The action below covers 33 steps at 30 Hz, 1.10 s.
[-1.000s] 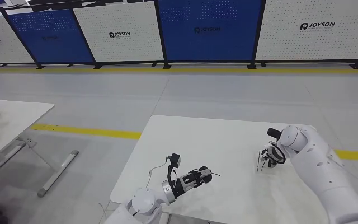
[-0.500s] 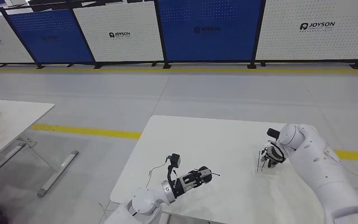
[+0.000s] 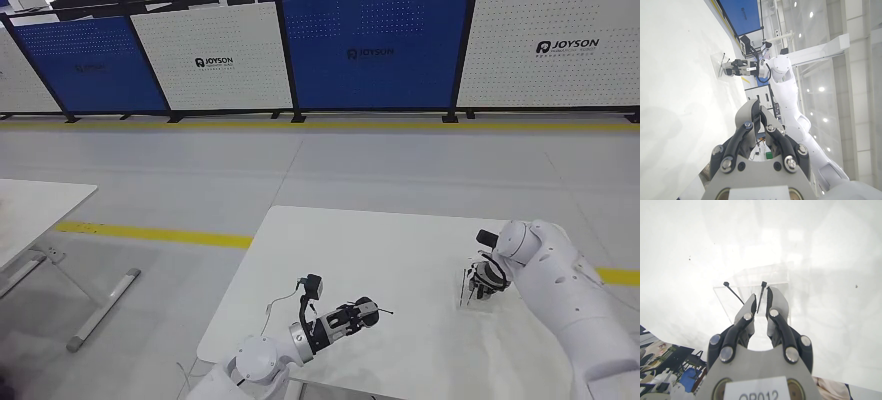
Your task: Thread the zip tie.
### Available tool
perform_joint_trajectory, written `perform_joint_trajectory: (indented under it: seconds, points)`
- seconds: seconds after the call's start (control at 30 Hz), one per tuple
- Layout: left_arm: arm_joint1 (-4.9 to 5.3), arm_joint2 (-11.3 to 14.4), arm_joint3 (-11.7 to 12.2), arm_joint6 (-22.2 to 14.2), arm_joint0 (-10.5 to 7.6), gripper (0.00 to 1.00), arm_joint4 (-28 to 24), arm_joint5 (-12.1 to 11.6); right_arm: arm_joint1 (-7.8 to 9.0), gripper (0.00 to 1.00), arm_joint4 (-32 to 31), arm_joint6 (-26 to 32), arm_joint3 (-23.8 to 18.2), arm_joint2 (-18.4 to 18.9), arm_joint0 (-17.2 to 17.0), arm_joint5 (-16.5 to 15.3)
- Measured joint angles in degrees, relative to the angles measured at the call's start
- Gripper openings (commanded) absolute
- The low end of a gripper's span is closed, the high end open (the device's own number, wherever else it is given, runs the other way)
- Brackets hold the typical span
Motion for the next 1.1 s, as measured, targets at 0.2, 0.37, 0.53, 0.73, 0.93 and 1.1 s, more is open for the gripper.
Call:
perform_joint_trajectory:
  seconds: [0.2,0.37,0.53,0.73,0.93,1.1]
  points:
    - [0.0,0.0,0.0,0.0,0.0,0.0,0.0,0.0,-0.6,0.14,-0.11,-0.27,1.43,-0.17,0.54,-0.3]
    - [0.0,0.0,0.0,0.0,0.0,0.0,0.0,0.0,-0.96,0.08,-0.1,-0.68,2.54,-0.14,0.91,-0.8]
    - [0.0,0.0,0.0,0.0,0.0,0.0,0.0,0.0,-1.22,0.0,-0.19,-1.04,3.34,-0.05,1.18,-1.06]
    - [0.0,0.0,0.0,0.0,0.0,0.0,0.0,0.0,-1.38,0.0,-0.36,-1.34,3.69,0.12,1.39,-1.37]
    - [0.0,0.0,0.0,0.0,0.0,0.0,0.0,0.0,-1.11,0.0,-0.42,-1.12,3.55,0.58,1.29,-3.05]
    - [0.0,0.0,0.0,0.0,0.0,0.0,0.0,0.0,-0.5,0.0,-1.04,-1.51,2.39,1.03,0.78,-3.8]
